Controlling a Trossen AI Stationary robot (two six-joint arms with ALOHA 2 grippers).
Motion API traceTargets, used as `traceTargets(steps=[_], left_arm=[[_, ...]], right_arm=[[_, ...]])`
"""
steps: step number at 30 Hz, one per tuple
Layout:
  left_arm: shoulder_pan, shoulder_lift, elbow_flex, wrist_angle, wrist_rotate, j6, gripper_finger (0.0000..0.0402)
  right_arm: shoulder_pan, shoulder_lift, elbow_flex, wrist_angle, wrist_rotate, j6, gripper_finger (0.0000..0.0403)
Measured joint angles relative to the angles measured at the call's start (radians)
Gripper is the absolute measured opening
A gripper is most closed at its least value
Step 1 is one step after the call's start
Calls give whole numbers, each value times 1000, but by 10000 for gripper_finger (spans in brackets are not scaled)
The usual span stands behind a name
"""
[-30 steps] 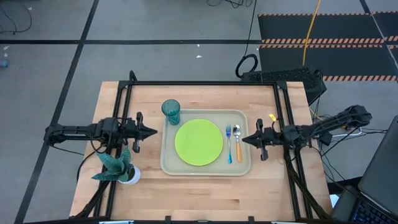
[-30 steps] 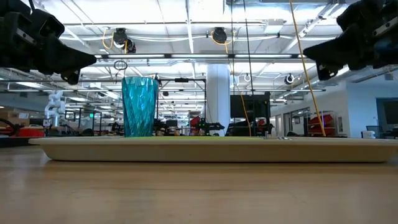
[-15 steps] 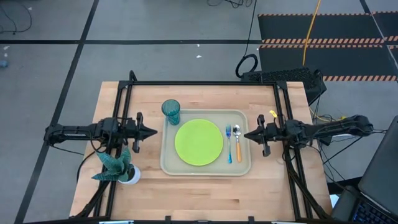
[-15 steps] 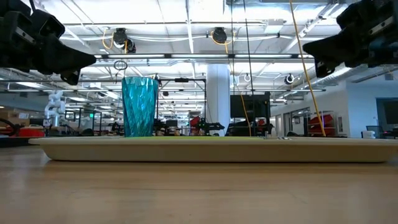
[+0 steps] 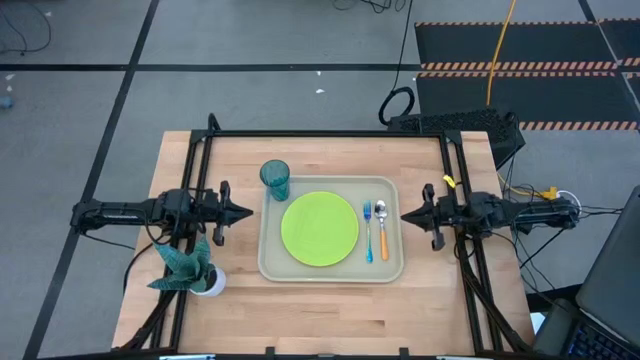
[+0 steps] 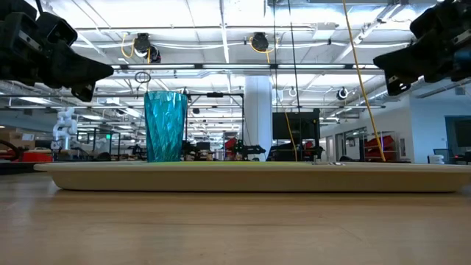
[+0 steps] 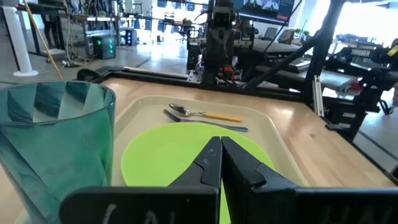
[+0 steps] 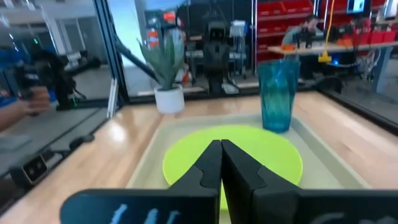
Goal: Pick and place plate/cup/fork/spoon on tray
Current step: Return to Home Position
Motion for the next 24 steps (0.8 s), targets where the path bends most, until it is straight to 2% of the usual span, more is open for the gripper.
traceTargets(steps=[8,13,18,24], left_arm=[[0,36,0,-1,-8,-18,3],[1,67,0,-1,-8,-16,3],[1,81,0,-1,-8,-8,11],[1,84,0,5,-9,27,20]], right_arm=[[0,15,-61,61,23,34,0],[1,14,-61,130,37,-24,0],[1,18,-62,77,83,-3,0],[1,18,-63,65,76,10,0]])
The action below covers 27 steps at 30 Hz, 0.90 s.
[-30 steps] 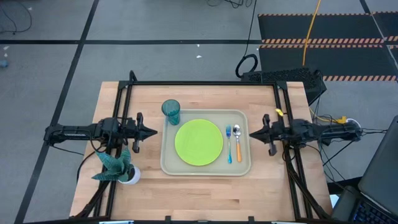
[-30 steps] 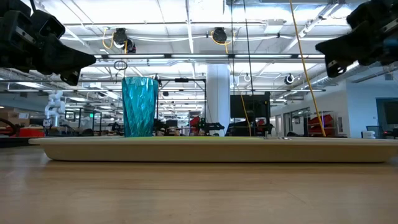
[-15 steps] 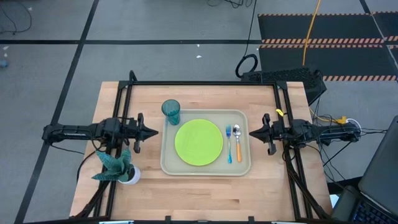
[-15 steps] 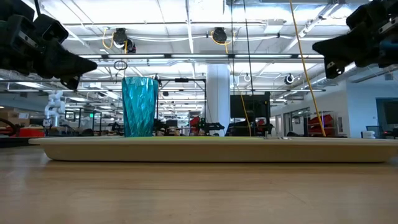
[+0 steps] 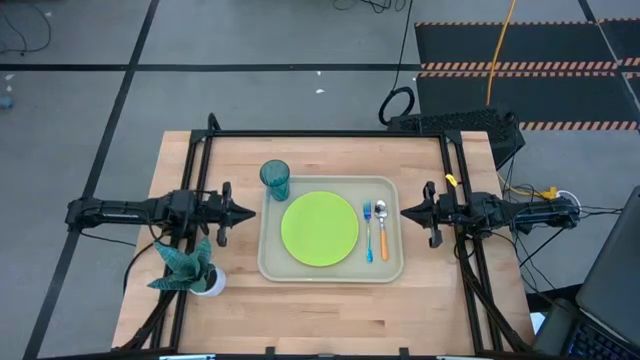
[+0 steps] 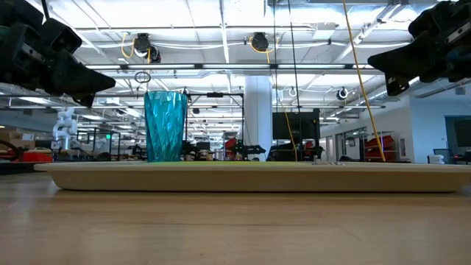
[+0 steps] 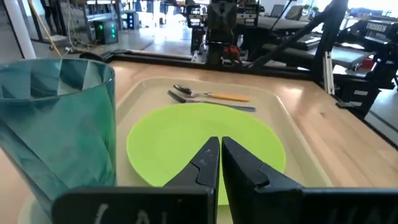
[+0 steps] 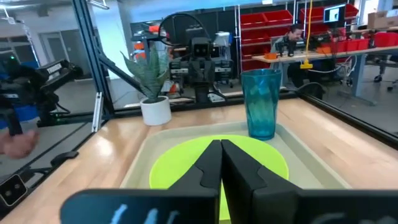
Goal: Pick and place plate/cup/fork/spoon on tray
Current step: Return to Home Position
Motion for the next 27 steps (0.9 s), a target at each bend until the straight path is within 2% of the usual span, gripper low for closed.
traceTargets(steps=[4,27], left_arm=[[0,0,0,2,0,40,21],[0,0,-1,6,-1,34,21]], right_arm=[[0,0,0,0,-1,0,0],[0,0,-1,0,-2,0,0]])
